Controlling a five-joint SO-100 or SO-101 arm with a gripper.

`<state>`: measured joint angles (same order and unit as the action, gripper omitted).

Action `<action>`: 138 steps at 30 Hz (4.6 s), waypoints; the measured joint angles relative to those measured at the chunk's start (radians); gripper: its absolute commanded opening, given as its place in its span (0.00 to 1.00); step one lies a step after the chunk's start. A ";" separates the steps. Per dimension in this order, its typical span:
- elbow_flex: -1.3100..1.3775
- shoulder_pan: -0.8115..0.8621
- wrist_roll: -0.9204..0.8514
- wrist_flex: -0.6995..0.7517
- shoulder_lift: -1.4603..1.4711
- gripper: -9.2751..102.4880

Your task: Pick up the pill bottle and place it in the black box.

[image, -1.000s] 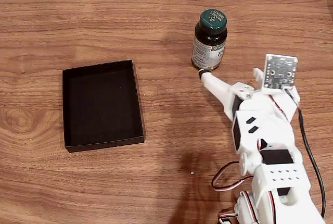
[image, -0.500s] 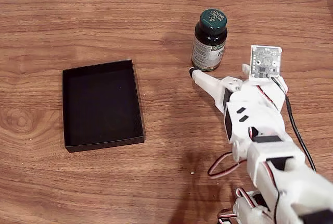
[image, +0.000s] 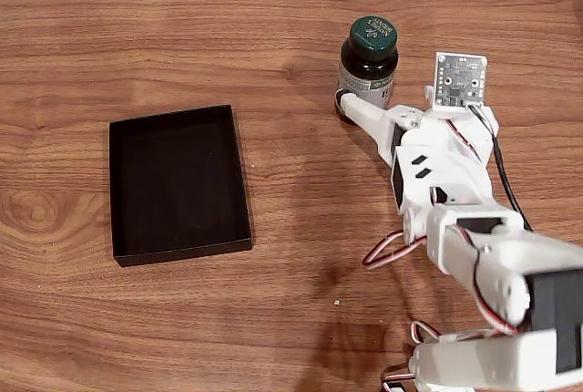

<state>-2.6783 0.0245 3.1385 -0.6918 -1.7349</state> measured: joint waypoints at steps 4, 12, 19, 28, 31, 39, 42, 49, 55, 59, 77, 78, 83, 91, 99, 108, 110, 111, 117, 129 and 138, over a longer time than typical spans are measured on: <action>0.051 0.003 0.000 -0.025 0.080 0.44; 0.135 0.002 0.000 -0.080 0.212 0.44; 0.213 -0.020 0.000 -0.138 0.330 0.44; 0.302 -0.040 0.000 -0.144 0.416 0.42; 0.327 -0.044 0.000 -0.144 0.437 0.41; 0.374 -0.060 -0.048 -0.147 0.463 0.37; 0.390 -0.071 -0.067 -0.163 0.480 0.36; 0.413 -0.089 -0.072 -0.207 0.528 0.30; 0.413 -0.110 -0.100 -0.245 0.538 0.22; 0.394 -0.132 -0.112 -0.258 0.538 0.20; 0.089 -0.279 -0.117 -0.265 0.163 0.18; 0.067 -0.295 -0.117 -0.252 0.118 0.18; -0.015 -0.368 -0.117 -0.166 -0.086 0.17; -0.078 -0.451 -0.094 -0.127 -0.313 0.17; -0.137 -0.565 -0.080 -0.121 -0.430 0.17; -0.144 -0.690 -0.037 -0.187 -0.376 0.16; -0.144 -0.716 -0.025 -0.224 -0.319 0.16; -0.144 -0.729 -0.018 -0.245 -0.290 0.16; -0.071 -0.759 -0.008 -0.345 -0.092 0.16; 0.121 -0.755 -0.008 -0.476 0.207 0.17; 0.181 -0.733 -0.008 -0.479 0.299 0.17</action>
<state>-2.4973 -0.7087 3.1309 -1.1704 -1.4358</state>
